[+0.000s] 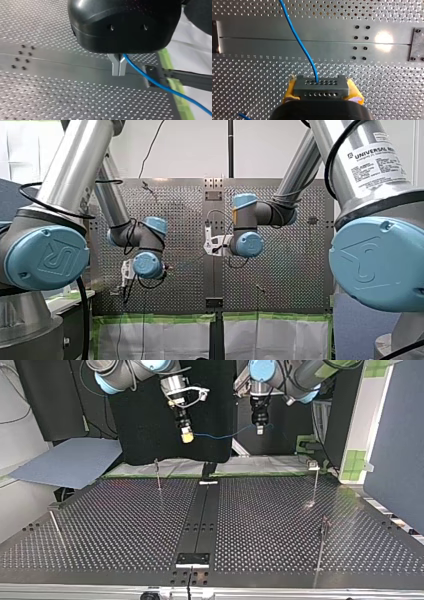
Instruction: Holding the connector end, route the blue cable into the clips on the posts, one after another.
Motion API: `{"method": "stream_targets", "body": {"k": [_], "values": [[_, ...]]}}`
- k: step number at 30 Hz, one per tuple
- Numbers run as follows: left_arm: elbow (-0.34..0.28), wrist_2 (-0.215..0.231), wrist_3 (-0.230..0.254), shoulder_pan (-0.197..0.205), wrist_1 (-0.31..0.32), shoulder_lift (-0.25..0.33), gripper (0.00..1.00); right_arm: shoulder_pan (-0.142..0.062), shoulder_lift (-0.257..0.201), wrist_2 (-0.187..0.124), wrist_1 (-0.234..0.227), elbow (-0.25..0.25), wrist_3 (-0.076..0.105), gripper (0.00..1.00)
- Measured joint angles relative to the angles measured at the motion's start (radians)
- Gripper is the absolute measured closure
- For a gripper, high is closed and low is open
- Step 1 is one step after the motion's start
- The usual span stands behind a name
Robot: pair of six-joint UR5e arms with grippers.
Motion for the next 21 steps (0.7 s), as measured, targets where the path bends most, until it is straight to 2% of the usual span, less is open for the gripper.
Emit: {"method": "stream_targets", "body": {"k": [9, 17, 21], "values": [[0.018, 0.0, -0.018, 0.019, -0.057, 0.093, 1.0, -0.017, -0.005, -0.003, -0.001, -0.001, 0.022, 1.0], [0.03, -0.001, -0.017, 0.034, -0.072, 0.157, 1.0, -0.021, -0.009, -0.005, 0.0, -0.003, 0.027, 1.0], [0.063, -0.003, -0.015, 0.038, -0.102, 0.171, 1.0, -0.033, -0.037, -0.032, 0.026, -0.029, 0.053, 1.0]]}}
